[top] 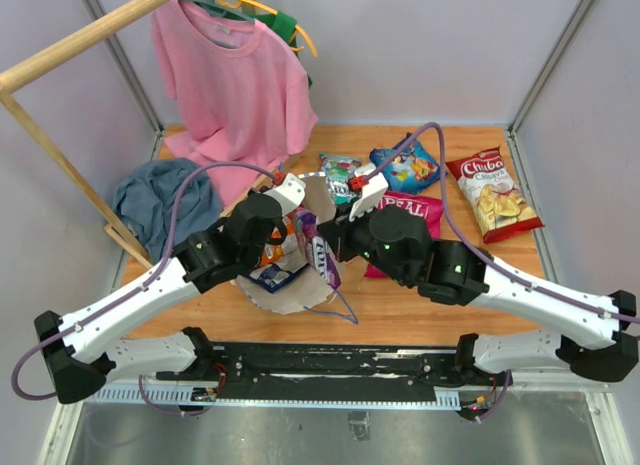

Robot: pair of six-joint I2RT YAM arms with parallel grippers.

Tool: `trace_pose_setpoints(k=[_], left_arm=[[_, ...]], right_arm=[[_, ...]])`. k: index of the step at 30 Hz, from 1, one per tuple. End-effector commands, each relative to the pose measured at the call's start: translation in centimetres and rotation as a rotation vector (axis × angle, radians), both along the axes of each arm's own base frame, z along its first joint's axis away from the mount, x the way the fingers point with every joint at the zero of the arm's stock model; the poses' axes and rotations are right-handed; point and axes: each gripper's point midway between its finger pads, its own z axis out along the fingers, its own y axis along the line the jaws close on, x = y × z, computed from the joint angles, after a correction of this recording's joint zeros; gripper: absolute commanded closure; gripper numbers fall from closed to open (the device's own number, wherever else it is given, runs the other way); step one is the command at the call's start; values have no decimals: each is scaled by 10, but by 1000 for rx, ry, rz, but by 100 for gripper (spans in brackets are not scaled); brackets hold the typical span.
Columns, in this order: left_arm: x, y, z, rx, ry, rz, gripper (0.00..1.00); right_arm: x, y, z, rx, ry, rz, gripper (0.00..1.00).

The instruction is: Take the snacks out of the paper bag

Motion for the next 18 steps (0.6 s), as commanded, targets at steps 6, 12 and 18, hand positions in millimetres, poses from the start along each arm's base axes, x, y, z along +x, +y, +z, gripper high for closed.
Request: trace_pose_setpoints(k=[6,12,18], left_arm=[[3,5,0,-54,-12,16,99],[1,7,-2,-50,-1,19,99],[-1,6,-4,-67,5,4,99]], right_arm=[[-7,-87,74,89,-161,-101,99],[3,-190,73,34,-226,-387,99],[9,-232,62,-105,-259,-523,99]])
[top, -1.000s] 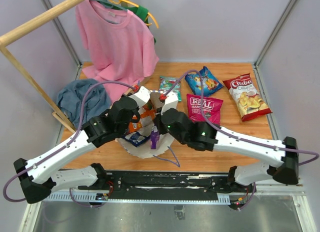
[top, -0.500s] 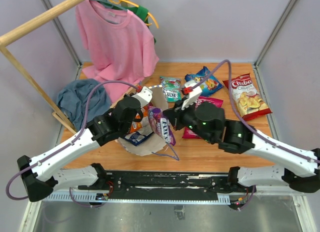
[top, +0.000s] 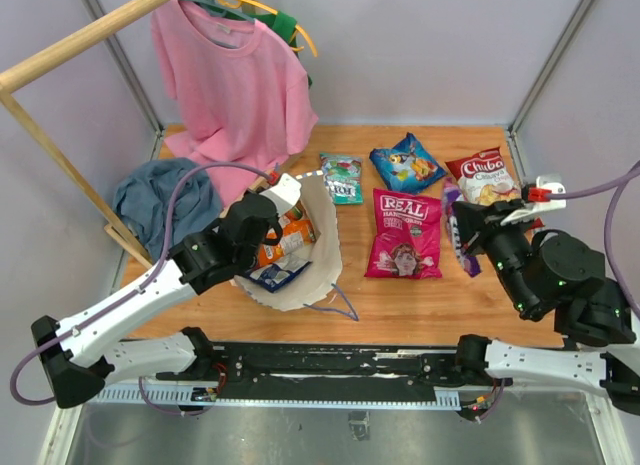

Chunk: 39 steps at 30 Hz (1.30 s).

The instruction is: Take the snacks out of the paper bag

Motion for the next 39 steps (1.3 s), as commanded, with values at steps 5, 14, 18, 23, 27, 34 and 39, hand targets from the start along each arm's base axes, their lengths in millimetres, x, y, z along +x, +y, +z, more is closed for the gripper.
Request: trace_pose_setpoints(k=[5,14,18,23,27,34,39], left_arm=[[-2,-3,0,-50,8,-13,100],[-11,7,-4,-48,22,-10,99],[-12,8,-2,-49,20,-12,100],[-12,7,-5,-47,25,-17,99],[-12,6,-9,-51,33,-20,99],[-16,9,-12,-58,36,-21,99],[-17,11,-10,-58,35,-20,99]], right_arm=[[37,21,-38,-376,122,-48,99],[145,-41,-110,-5,429,-66,99],[156,-70,-136,55,481,-119,99],[157,-74,-165,88,536,-104,99],[158,-65,-175,108,555,-55,99],[165,-79,-194,69,589,-123,99],[168,-86,-202,45,603,-146,99]])
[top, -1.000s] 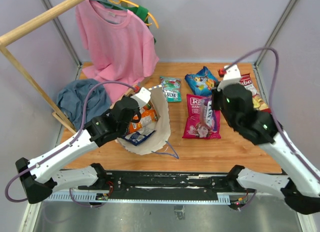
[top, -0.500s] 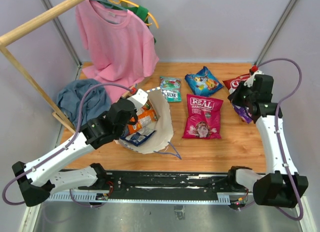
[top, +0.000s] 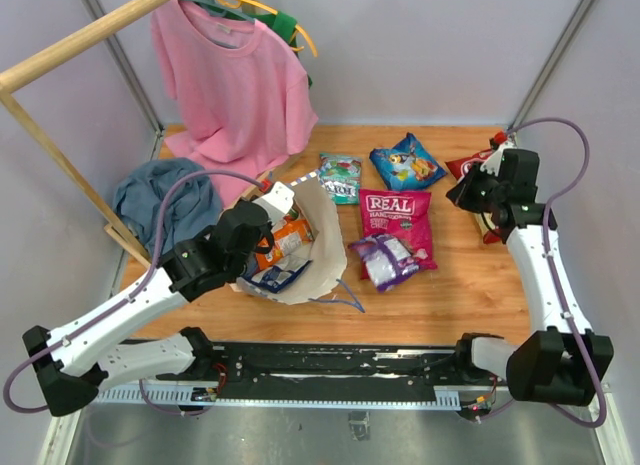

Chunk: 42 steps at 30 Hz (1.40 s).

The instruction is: Take the snacks out of the paper bag

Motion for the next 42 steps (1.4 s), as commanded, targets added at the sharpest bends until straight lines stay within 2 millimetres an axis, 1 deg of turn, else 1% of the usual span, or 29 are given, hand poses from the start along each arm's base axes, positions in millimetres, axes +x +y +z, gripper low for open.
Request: trace_pose_setpoints(k=[1,3,4,5,6,7,8,10,11,12,13,15,16,19,21,23,25,27,30,32,35,36,38,42], left_arm=[[-2,5,2,-28,-8,15,99],[-2,5,2,-27,-7,16,99],[-2,5,1,-28,-6,16,99],[-2,4,0,-28,-5,14,99],[-2,5,-1,-29,-5,16,99],[-2,4,-1,-27,-6,16,99],[-1,4,-3,-25,-5,15,99],[0,3,-5,-24,-2,15,99],[1,2,-5,-25,0,15,99],[1,2,-6,-25,4,14,99],[1,1,-7,-28,6,12,99],[1,-2,-8,-38,11,4,99],[1,-2,-9,-41,14,2,99],[-1,-2,-9,-44,21,-1,99],[-3,2,-8,-41,18,4,99],[-4,4,-7,-45,11,5,99],[-5,5,-5,-51,8,2,99],[-6,6,-5,-49,9,1,99],[-7,7,-6,-46,11,3,100],[-7,8,-7,-49,11,2,99],[-8,8,-7,-51,11,0,100],[-8,8,-7,-50,11,0,99],[-8,9,-7,-50,12,1,99],[-9,10,-5,-52,9,3,99]], right_arm=[[4,-11,-7,-31,-3,-26,99],[1,-8,-10,-27,1,-9,99],[-4,-5,-12,-26,6,6,97],[-10,-2,-13,-31,9,18,91],[-16,4,-13,-44,3,28,80],[-26,19,-11,-65,-20,66,64],[-35,32,-12,-98,-31,94,49],[-55,54,-18,-163,-39,141,27],[-64,64,-24,-173,-30,159,20],[-73,72,-33,-170,-9,181,17],[-80,78,-43,-155,18,197,14],[-90,87,-65,-104,65,227,11],[-95,90,-81,-85,96,240,10],[-109,101,-115,-25,179,274,10],[-117,105,-135,6,234,283,11],[-124,104,-152,21,281,270,14],[-129,102,-165,29,327,246,18],[-135,101,-175,34,373,232,19],[-144,101,-187,50,411,229,19],[-149,105,-193,79,422,236,22],[-157,111,-201,131,441,249,32],[-159,113,-203,146,446,252,38],[-162,115,-205,167,452,253,46],[-166,116,-203,193,440,253,70]])
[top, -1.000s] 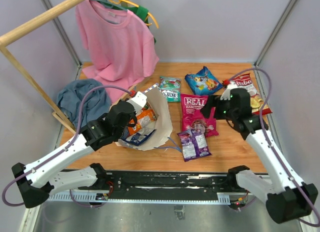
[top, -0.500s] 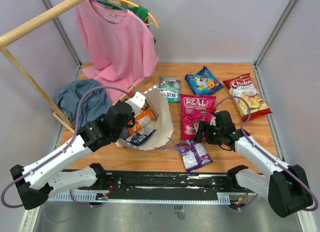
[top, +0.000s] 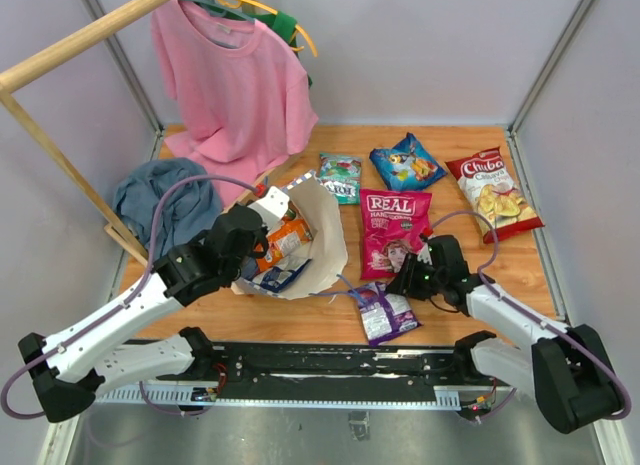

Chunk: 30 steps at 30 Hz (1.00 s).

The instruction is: Take the snacks out of the paper bag

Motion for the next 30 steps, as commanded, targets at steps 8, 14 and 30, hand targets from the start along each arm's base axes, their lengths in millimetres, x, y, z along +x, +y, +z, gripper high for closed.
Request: trace_pose_setpoints(k=[8,14,30], left_arm=[[-3,6,5,-31,-13,15,100],[-3,7,6,-32,-16,17,100],[-9,16,9,-37,-20,26,99]], right_arm=[[-11,2,41,73,-79,-10,99],[-3,-11,100,14,-235,0,99],[107,-131,216,-635,-433,-286,99]])
